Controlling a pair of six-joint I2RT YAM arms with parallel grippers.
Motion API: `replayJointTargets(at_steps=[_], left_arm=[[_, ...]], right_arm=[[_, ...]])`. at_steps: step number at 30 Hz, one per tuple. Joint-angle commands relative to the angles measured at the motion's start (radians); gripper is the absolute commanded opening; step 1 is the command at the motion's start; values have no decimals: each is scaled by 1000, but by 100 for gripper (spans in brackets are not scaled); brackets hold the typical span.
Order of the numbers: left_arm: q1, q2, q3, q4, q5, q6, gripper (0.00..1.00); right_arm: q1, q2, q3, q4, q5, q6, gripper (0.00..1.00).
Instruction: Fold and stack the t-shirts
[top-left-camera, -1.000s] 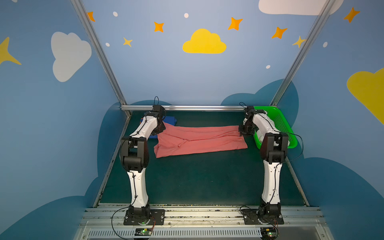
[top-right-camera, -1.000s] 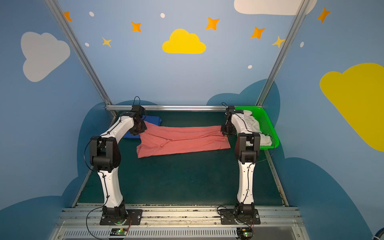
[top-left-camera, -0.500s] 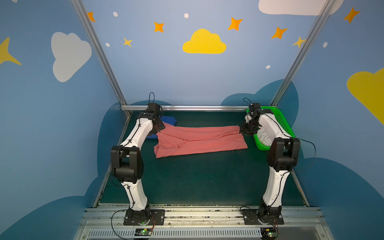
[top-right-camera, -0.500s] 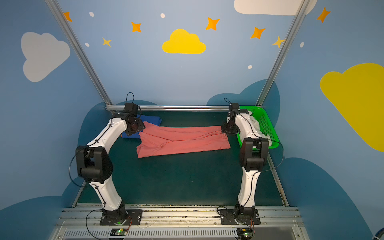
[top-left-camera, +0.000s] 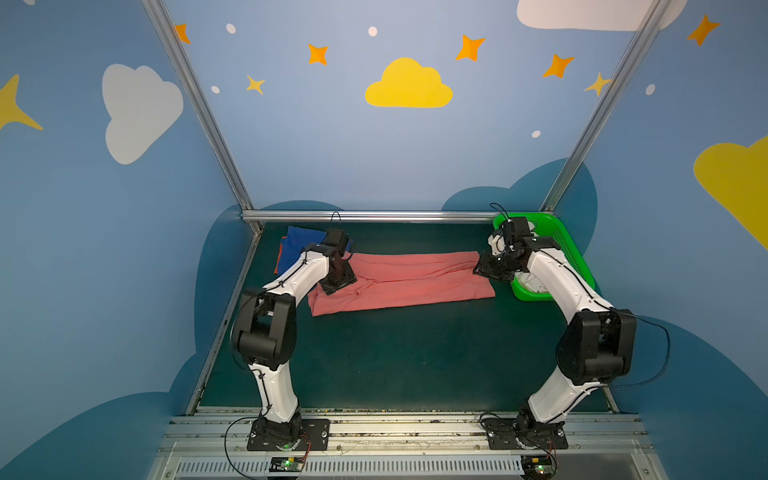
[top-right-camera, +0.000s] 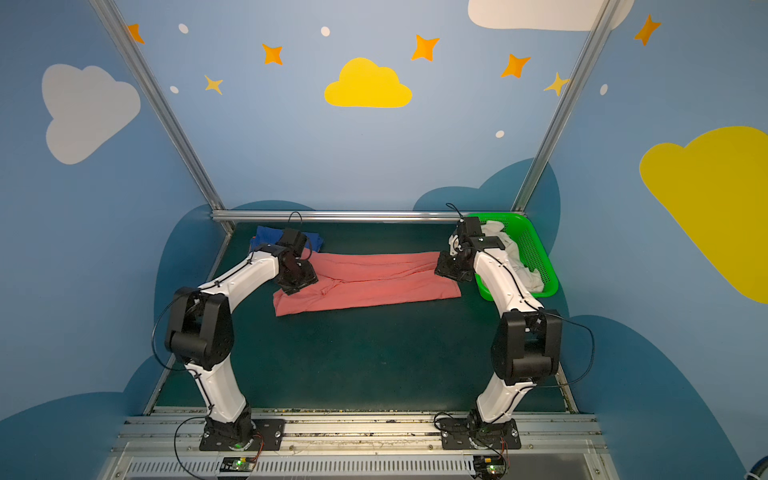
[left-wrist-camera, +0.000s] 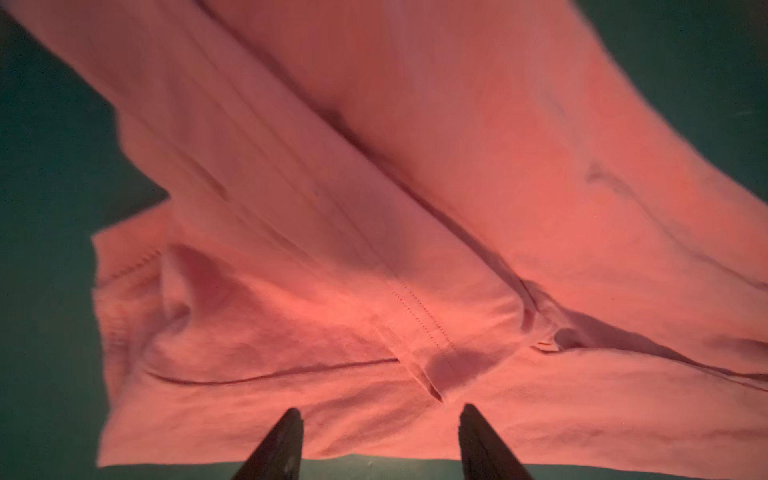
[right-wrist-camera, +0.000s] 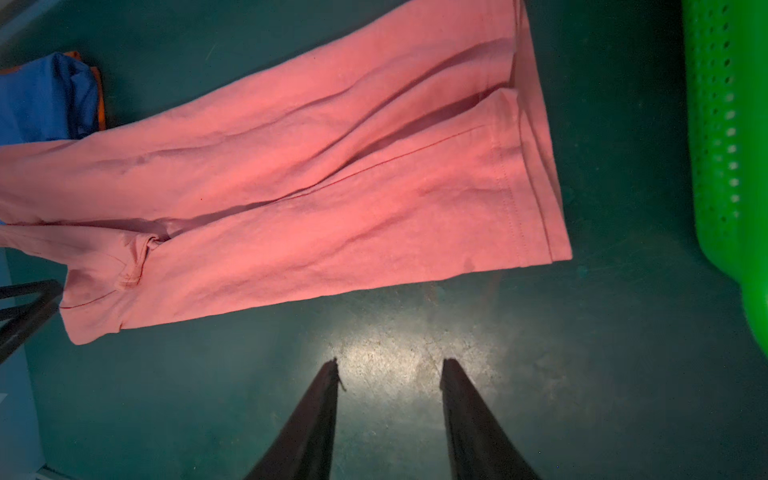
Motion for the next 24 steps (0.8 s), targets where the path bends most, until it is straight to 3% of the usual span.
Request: replayJointTargets(at_steps=[1, 9, 20, 22, 24], left_arm=[[-11, 53, 53, -9, 15, -16, 58], [-23, 134, 94, 9, 15, -41, 51], [-31, 177, 131, 3, 22, -47, 18], [-32, 179, 144, -4, 33, -42, 18], [-38, 175, 153, -13, 35, -37, 28]], right_arm=[[4, -52, -31, 34, -13, 16, 43], [5, -62, -88, 56, -19, 25, 43], [5, -66, -124, 69, -25, 30, 42], [5, -68, -129, 70, -30, 32, 42], [5, -69, -134, 72, -29, 33, 42]])
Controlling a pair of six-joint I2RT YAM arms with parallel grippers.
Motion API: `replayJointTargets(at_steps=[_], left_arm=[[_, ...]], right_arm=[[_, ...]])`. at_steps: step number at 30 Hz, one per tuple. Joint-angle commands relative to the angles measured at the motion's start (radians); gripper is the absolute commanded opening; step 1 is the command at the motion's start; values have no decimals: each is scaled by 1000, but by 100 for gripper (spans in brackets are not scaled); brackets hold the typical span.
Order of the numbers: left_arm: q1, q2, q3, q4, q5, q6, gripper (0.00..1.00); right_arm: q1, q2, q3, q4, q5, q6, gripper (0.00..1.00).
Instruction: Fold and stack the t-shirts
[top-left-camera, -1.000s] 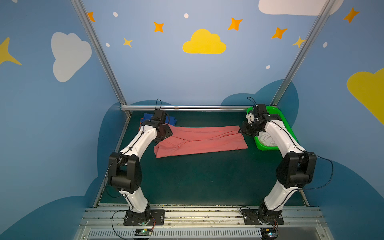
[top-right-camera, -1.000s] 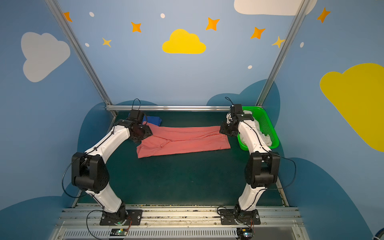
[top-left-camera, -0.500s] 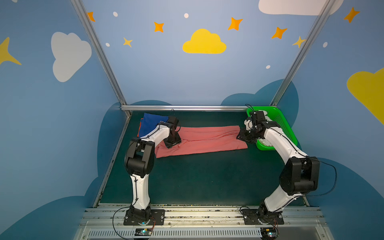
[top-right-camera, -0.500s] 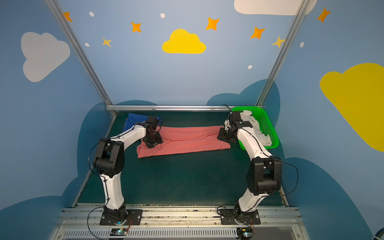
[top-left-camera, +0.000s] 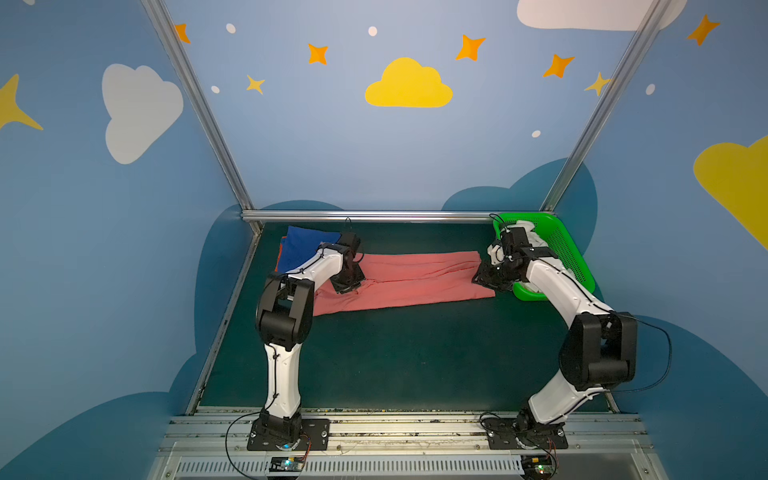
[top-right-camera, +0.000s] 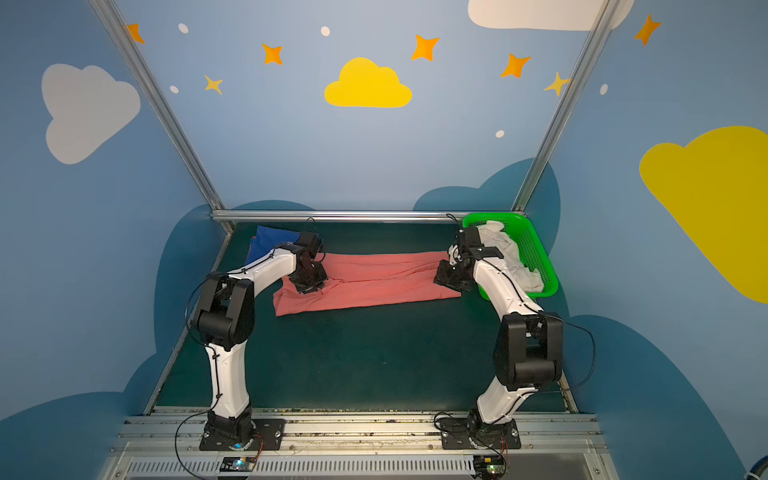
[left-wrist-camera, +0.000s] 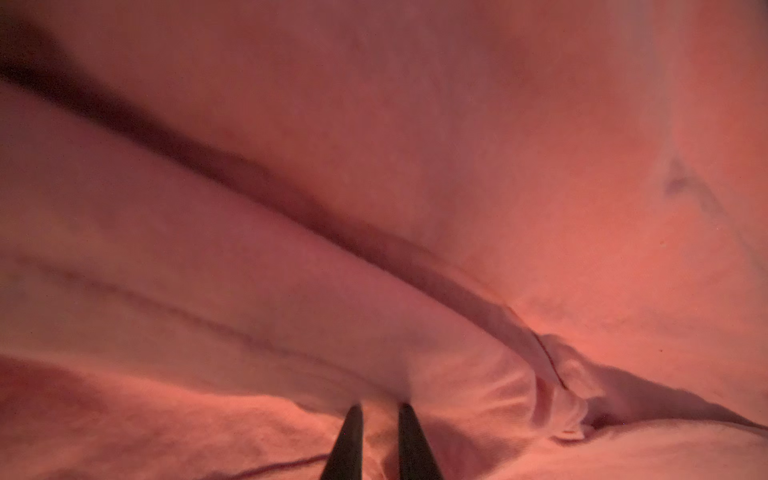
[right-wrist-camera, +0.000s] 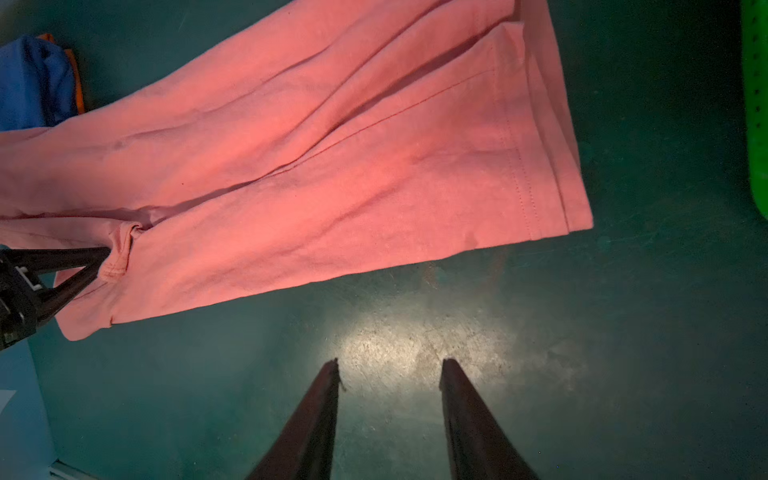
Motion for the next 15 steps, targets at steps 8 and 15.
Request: replayJointTargets(at_steps=[8, 15], left_arm=[[-20, -52, 6, -53, 49, -2, 49], [-40, -78, -28, -46, 52, -2, 58]], right_arm=[[3, -51, -26, 9, -15, 5, 42], [2, -63, -44, 18, -20, 7, 42]])
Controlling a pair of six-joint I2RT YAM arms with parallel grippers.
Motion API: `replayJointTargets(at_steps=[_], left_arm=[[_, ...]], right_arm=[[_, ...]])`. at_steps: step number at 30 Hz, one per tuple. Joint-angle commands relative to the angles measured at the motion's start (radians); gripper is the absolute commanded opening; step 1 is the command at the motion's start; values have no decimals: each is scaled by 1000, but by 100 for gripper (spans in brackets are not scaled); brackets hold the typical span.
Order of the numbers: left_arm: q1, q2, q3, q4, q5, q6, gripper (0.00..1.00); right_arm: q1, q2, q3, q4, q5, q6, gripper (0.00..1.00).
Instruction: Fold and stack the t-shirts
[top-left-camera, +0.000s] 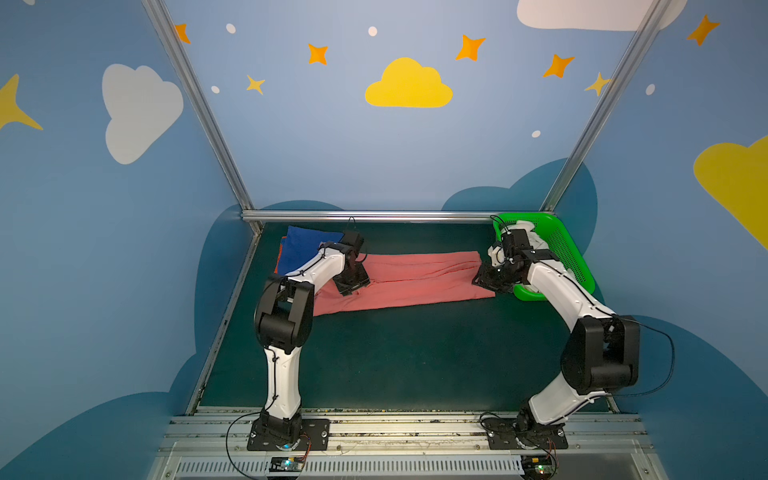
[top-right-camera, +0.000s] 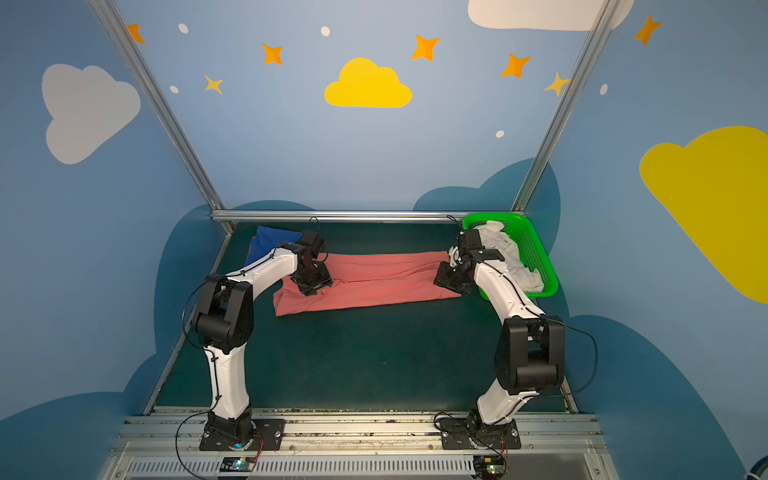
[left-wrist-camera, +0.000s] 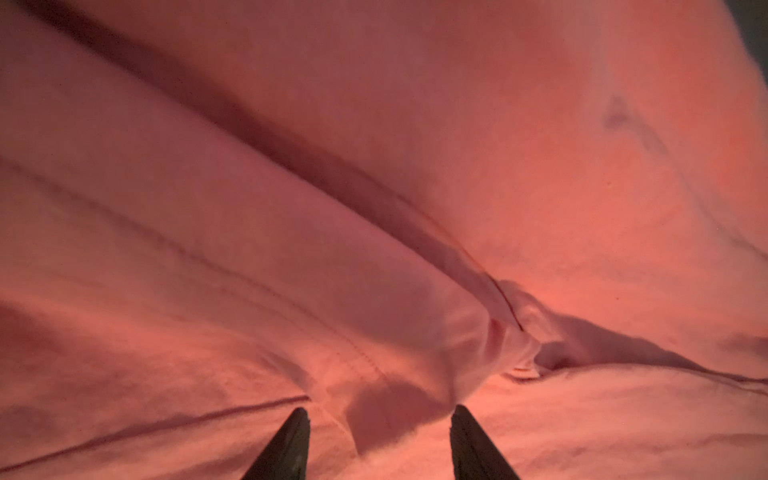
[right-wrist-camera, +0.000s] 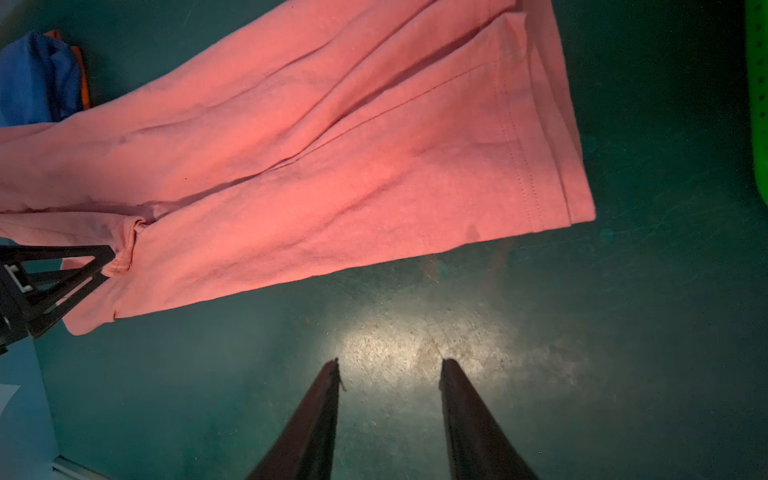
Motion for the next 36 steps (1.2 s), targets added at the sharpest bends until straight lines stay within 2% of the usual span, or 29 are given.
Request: replayJointTargets(at_steps=[1, 5, 12, 18, 25, 36], left_arm=[[-9, -40, -20, -15, 3, 3, 59], [-16, -30, -21, -19, -12, 8, 60], [-18, 15, 6, -39, -58, 25, 37], [-18, 51, 59, -76, -103, 78, 23], [-19, 71, 112, -88, -107, 135, 5], [-18, 164, 339, -160, -110, 375, 5]], right_arm=[[3, -33, -14, 6, -13, 5, 42], [2, -38, -22, 9, -15, 5, 42], [2, -33, -27, 13, -16, 7, 42], [0, -35, -30, 10, -13, 5, 42], [0, -32, -31, 11, -15, 6, 42], [0, 0, -20, 7, -17, 0, 42]])
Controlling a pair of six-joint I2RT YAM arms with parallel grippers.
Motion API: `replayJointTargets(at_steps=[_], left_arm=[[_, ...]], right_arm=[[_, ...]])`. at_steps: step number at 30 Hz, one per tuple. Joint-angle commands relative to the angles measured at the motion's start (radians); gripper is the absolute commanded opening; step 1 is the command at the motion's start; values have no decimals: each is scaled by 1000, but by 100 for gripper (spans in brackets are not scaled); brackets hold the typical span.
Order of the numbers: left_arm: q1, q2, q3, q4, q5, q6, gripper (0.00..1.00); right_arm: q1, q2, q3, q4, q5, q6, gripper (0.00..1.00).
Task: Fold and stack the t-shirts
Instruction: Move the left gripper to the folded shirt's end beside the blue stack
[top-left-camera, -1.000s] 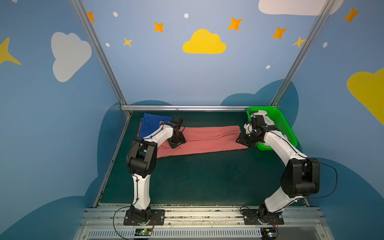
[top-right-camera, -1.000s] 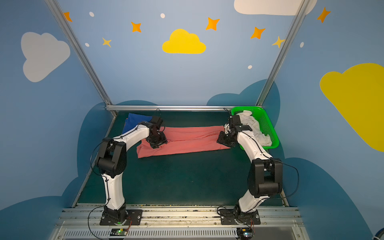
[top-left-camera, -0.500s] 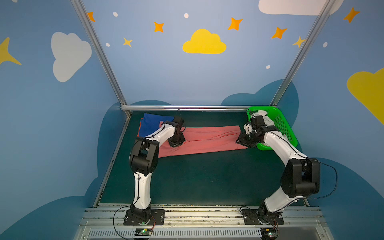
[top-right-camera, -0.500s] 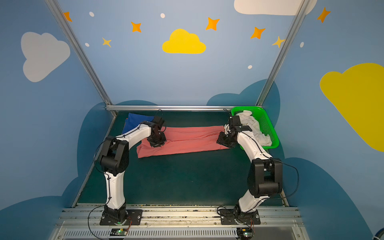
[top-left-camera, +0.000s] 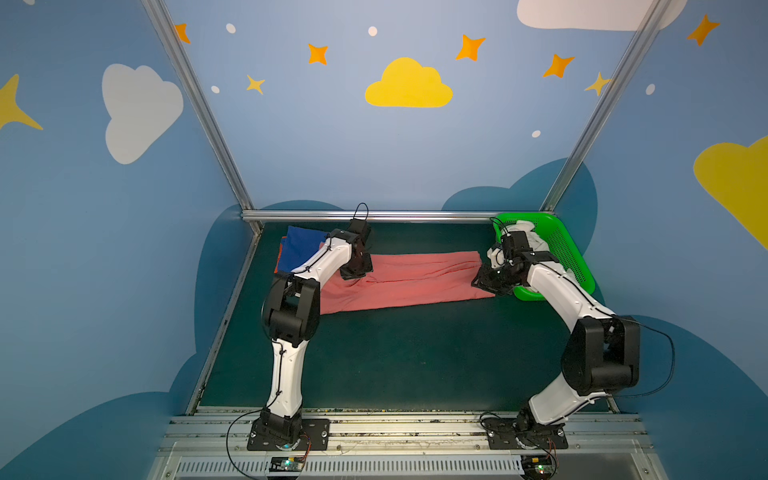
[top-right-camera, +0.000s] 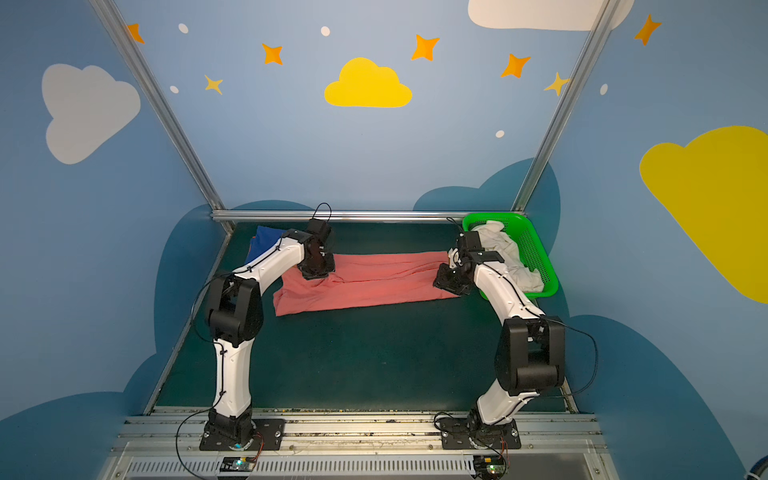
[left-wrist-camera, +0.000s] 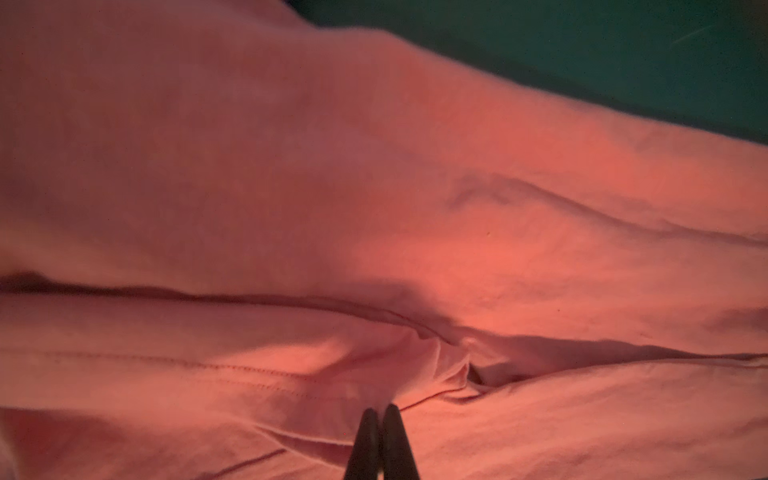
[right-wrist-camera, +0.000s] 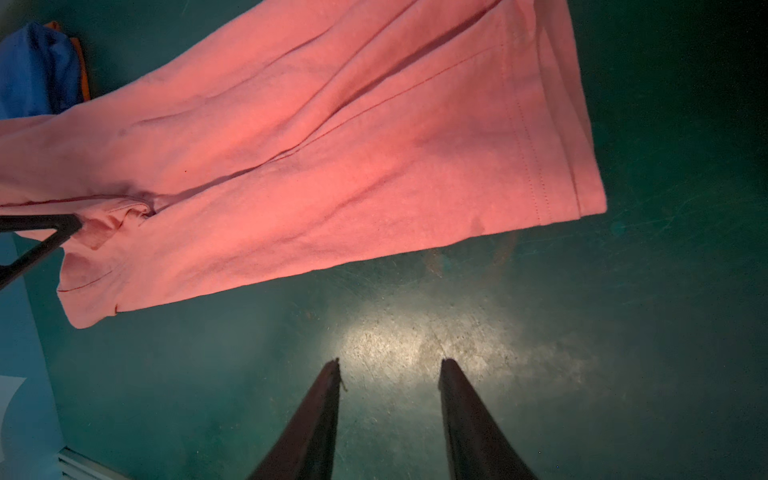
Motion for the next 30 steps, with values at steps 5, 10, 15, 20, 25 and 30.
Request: replayJointTargets(at_steps=[5, 10, 15, 20, 25, 30], left_arm=[[-2, 124, 214, -124, 4, 252, 5], [-2, 228, 406, -215, 2, 384, 5], [-1, 336, 582, -293, 7, 496, 7], [-4, 396, 654, -308, -5, 555, 17], [-4, 394, 670, -272, -57, 541, 53], [-3, 348, 686, -181, -120, 427, 78]], right_arm=[[-2, 22, 4, -3, -2, -3, 41], [-1, 43, 9, -4, -3, -5, 41], [1, 68, 17, -9, -5, -1, 41], [5, 80, 20, -14, -5, 4, 41], [10, 82, 24, -15, -3, 11, 41], [27, 77, 30, -18, -3, 17, 41]])
